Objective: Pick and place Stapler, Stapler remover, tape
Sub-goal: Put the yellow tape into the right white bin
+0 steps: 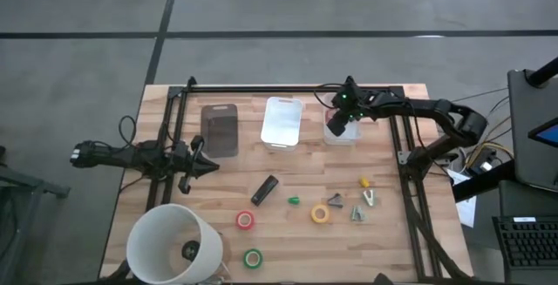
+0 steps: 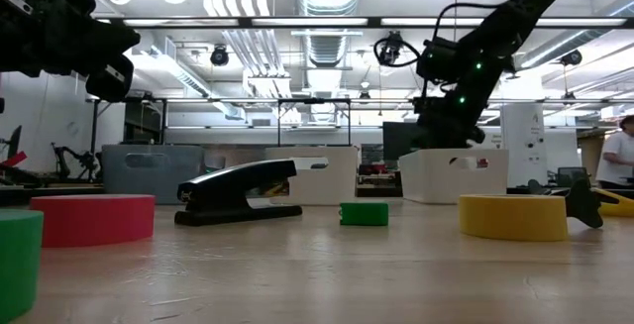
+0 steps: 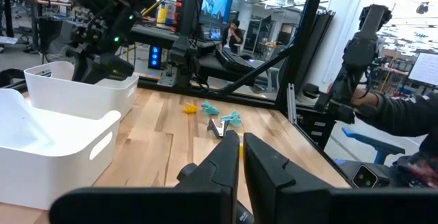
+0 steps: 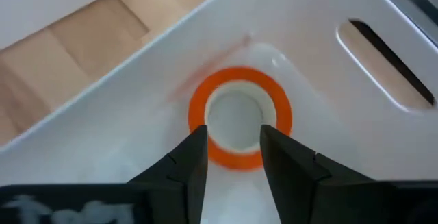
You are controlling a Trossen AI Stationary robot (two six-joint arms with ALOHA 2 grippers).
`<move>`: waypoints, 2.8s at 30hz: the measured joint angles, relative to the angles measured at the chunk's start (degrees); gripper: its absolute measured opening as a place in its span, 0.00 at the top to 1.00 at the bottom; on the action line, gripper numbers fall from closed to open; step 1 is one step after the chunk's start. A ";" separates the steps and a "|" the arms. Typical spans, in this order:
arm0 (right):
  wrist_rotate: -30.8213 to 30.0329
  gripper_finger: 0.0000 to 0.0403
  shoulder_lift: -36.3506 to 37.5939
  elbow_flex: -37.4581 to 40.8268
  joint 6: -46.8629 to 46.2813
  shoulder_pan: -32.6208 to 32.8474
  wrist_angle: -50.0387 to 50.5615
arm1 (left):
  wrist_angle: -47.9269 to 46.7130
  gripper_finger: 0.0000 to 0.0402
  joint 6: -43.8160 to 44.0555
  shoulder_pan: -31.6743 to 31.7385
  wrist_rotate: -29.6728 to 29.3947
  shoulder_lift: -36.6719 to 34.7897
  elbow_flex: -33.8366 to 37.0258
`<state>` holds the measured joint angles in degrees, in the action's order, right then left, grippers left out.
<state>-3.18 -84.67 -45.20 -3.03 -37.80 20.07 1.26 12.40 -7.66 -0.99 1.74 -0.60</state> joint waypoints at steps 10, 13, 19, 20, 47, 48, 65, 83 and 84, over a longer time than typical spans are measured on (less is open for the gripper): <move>0.29 0.67 13.62 0.10 -4.07 6.29 7.09 | 0.00 0.94 0.00 0.00 0.00 0.02 0.00; 0.46 0.69 17.77 0.12 -5.46 11.72 6.98 | 0.00 0.94 0.00 0.00 0.00 0.02 0.00; 0.66 0.71 22.36 0.14 -6.34 24.43 6.59 | 0.00 0.94 -0.01 0.00 0.00 0.02 0.00; 0.66 0.72 22.51 0.16 -6.46 26.65 6.31 | 0.00 0.94 0.00 0.00 0.00 0.02 0.00; 0.08 0.71 -3.77 -0.77 -7.51 56.44 -5.49 | 0.02 0.94 0.00 0.00 0.00 0.07 0.00; 0.07 0.71 -4.66 -1.20 -7.55 56.47 -5.55 | 0.02 0.94 -0.02 0.00 0.00 0.07 0.00; -1.75 0.71 -11.77 -3.18 -10.16 60.67 -6.16 | 0.02 0.94 0.00 0.00 0.00 0.37 0.00; -1.97 0.90 -12.02 -3.27 -8.55 60.67 -7.47 | 0.02 0.94 0.00 0.00 0.00 0.35 0.00; -1.95 0.89 -11.61 -3.27 -8.48 60.67 -7.49 | 0.02 0.94 0.00 0.00 -0.02 0.35 0.00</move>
<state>-5.13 -96.28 -48.47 -11.51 22.87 12.58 1.28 12.40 -7.66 -1.02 2.09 -0.60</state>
